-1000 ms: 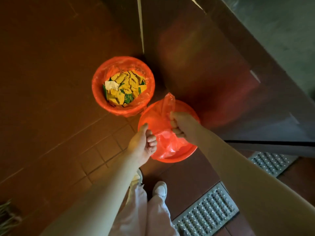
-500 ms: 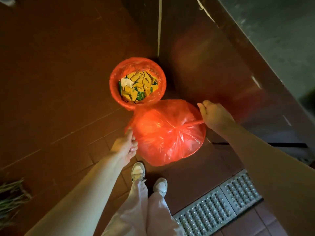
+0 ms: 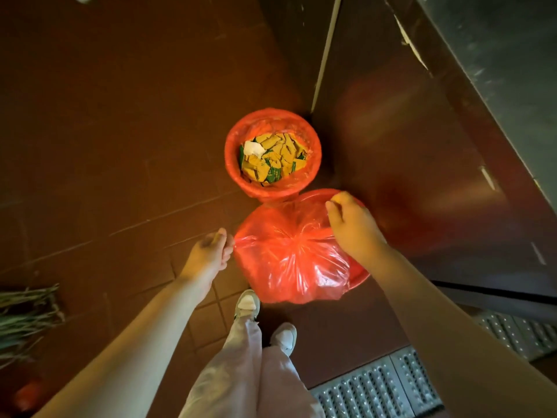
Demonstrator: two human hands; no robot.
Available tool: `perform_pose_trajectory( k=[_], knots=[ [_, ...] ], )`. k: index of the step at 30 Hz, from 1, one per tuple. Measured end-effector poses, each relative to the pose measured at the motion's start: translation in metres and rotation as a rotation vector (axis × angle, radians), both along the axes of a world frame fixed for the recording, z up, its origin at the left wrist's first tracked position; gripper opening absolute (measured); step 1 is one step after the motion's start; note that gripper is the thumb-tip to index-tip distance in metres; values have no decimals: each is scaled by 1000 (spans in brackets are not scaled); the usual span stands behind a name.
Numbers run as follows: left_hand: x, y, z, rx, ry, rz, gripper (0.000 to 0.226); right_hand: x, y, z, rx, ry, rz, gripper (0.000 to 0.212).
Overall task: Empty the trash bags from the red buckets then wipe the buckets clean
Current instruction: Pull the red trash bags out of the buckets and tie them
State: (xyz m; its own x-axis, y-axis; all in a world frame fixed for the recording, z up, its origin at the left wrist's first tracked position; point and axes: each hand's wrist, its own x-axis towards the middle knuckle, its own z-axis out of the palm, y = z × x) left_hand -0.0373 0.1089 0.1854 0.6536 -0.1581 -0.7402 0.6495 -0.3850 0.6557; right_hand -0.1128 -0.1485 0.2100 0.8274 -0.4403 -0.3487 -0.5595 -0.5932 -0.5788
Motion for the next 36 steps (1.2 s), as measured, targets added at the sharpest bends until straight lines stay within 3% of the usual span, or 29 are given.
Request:
perform_pose_trajectory(
  k=[5, 13, 19, 27, 32, 36],
  knots=[
    [22, 15, 10, 10, -157, -32, 27, 34, 38, -3, 199, 48, 69, 17],
    [78, 72, 4, 242, -251, -87, 15, 97, 94, -16, 315, 102, 114, 29],
    [127, 123, -14, 393, -301, -185, 14, 156, 136, -30, 220, 91, 175, 39],
    [195, 170, -46, 494, -224, -267, 14, 229, 174, -66, -70, 293, 311, 33],
    [231, 175, -63, 464, -167, -189, 10, 274, 188, -86, -179, 368, 392, 26],
    [253, 169, -74, 443, -157, -129, 7, 305, 192, -99, -123, 367, 408, 24]
  ],
)
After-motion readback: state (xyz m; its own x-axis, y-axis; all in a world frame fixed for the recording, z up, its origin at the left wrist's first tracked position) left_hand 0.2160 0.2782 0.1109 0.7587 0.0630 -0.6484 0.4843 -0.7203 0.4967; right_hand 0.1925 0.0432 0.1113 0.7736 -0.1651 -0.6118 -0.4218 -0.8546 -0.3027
